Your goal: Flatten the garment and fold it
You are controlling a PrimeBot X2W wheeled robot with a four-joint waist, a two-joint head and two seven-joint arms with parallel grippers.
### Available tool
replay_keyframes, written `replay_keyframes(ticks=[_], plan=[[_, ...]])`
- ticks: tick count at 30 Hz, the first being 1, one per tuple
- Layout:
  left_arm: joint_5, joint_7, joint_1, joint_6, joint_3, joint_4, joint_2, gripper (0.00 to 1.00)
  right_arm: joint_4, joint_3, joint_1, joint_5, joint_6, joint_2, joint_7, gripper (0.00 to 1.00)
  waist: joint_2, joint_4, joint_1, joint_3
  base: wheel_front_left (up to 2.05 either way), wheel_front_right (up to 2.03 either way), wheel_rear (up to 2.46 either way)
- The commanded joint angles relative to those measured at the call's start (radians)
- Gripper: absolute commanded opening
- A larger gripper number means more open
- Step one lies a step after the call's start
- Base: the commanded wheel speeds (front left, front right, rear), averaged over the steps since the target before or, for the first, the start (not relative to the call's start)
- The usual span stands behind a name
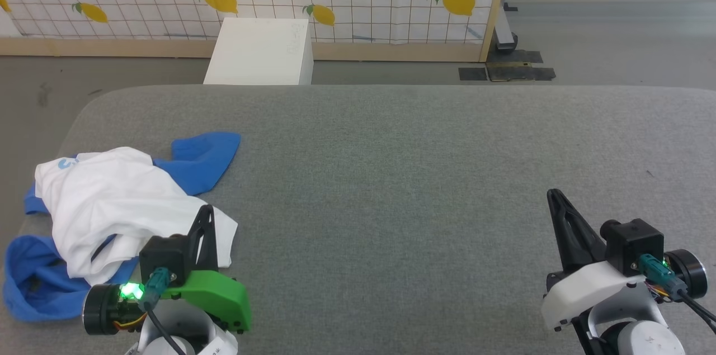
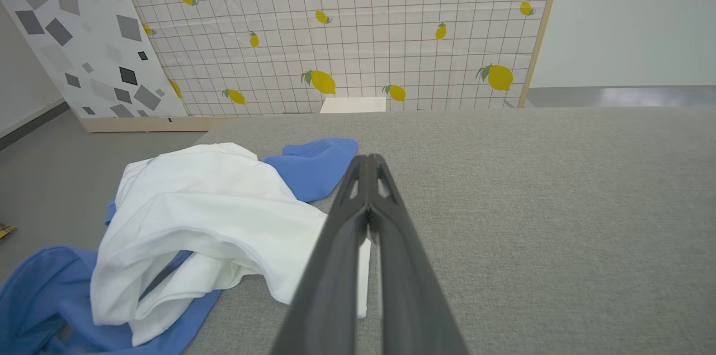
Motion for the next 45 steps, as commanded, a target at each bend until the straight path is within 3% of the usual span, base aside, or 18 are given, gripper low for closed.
replay_keyframes(ticks=[1, 20, 21, 45], plan=[[0.013, 0.001, 0.011, 0.0, 0.004, -0.002, -0.004, 0.0, -0.005, 0.001, 0.015, -0.006, -0.002, 0.001, 0.0, 0.0, 0.006, 0.0, 0.0, 0.0, 0.0, 0.0, 0.0], [0.013, 0.001, 0.011, 0.0, 0.004, -0.002, -0.004, 0.0, -0.005, 0.001, 0.015, -0.006, -0.002, 0.001, 0.0, 0.0, 0.006, 0.0, 0.0, 0.0, 0.0, 0.0, 0.0], [-0.001, 0.0, 0.0, 0.0, -0.001, 0.0, 0.0, 1.0, 0.0, 0.0, 0.0, 0.0, 0.0, 0.0, 0.0, 1.0, 0.0, 0.0, 0.0, 0.0, 0.0, 0.0, 0.0], [-0.043, -0.043, 0.003, 0.015, -0.025, 0.028, -0.001, 1.0, 0.026, -0.028, 0.027, 0.052, 0.0, 0.0, -0.044, 1.0, 0.001, 0.012, 0.0, -0.001, 0.0, 0.0, 0.0]])
